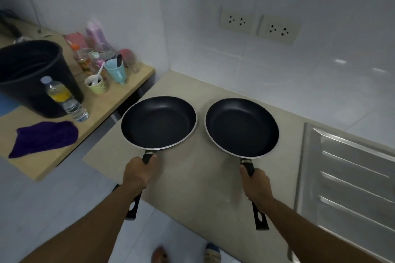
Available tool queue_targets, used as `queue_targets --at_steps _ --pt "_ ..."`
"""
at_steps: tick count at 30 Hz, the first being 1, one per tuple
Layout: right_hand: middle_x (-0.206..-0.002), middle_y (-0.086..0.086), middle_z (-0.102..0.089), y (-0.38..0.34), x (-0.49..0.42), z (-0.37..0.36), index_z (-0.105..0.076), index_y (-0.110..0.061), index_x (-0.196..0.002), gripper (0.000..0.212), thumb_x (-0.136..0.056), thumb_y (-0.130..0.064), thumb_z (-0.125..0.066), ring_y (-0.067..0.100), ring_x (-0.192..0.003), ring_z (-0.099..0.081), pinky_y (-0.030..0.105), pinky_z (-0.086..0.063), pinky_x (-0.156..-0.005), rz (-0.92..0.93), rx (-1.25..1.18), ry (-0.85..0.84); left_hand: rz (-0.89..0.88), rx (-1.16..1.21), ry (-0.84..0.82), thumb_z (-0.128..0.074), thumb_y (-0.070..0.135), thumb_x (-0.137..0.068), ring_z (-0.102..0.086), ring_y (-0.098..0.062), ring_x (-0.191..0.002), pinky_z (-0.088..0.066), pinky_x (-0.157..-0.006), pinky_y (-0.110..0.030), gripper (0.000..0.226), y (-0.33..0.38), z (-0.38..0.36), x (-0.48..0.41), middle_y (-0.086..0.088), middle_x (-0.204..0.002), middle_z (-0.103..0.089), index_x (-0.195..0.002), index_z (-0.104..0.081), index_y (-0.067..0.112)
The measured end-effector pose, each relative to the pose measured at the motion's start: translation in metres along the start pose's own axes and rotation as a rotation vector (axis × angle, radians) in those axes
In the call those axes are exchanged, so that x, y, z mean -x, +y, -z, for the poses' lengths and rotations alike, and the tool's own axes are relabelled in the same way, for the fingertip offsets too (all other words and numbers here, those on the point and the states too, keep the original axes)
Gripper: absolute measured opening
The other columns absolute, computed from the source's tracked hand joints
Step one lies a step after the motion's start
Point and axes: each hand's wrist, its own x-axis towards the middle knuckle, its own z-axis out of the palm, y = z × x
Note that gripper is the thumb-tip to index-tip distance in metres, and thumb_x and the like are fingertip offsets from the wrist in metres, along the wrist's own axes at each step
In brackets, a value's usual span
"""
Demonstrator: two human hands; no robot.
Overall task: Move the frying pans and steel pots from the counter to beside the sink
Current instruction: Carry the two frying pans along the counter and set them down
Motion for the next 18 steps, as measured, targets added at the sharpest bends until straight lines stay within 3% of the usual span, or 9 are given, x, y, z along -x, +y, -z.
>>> queue_targets --at_steps 3,6,11,18 --pt "-0.084 0.013 -0.069 -0.015 -0.007 -0.015 -0.062 -0.005 -0.094 0.049 -0.098 -0.053 -0.051 0.029 -0.072 -0.069 0.043 -0.062 -0.065 -0.031 0.008 0.02 -0.022 -0.02 -0.023 -0.056 0.057 -0.09 -0.067 -0.036 -0.07 -0.06 -0.065 -0.041 0.057 0.003 0.006 -0.034 -0.018 -0.079 -0.067 -0.076 -0.062 0.002" --pt "-0.088 0.013 -0.068 -0.034 -0.011 -0.033 -0.059 -0.007 -0.097 0.049 -0.098 -0.055 -0.05 0.029 -0.077 -0.069 0.048 -0.062 -0.071 -0.058 0.035 0.041 -0.065 -0.032 -0.069 -0.055 0.057 -0.092 -0.067 -0.038 -0.076 -0.057 -0.068 -0.04 0.06 0.008 0.015 -0.071 -0.02 -0.085 -0.068 -0.082 -0.065 -0.001" --pt "-0.089 0.013 -0.065 -0.072 -0.016 -0.076 -0.053 -0.006 -0.104 0.05 -0.098 -0.056 -0.048 0.028 -0.069 -0.07 0.041 -0.061 -0.059 -0.14 0.012 0.048 -0.125 -0.09 -0.172 -0.051 0.052 -0.098 -0.065 -0.041 -0.097 -0.045 -0.074 -0.035 0.062 0.019 0.027 -0.13 -0.027 -0.106 -0.068 -0.105 -0.066 -0.008" --pt "-0.092 0.015 -0.065 -0.111 -0.025 -0.121 -0.05 -0.006 -0.111 0.051 -0.099 -0.056 -0.046 0.029 -0.068 -0.069 0.033 -0.054 -0.046 -0.21 -0.006 0.04 -0.198 -0.218 -0.256 -0.049 0.048 -0.1 -0.062 -0.044 -0.107 -0.046 -0.082 -0.04 0.061 0.036 0.047 -0.204 -0.03 -0.119 -0.064 -0.121 -0.059 -0.008"
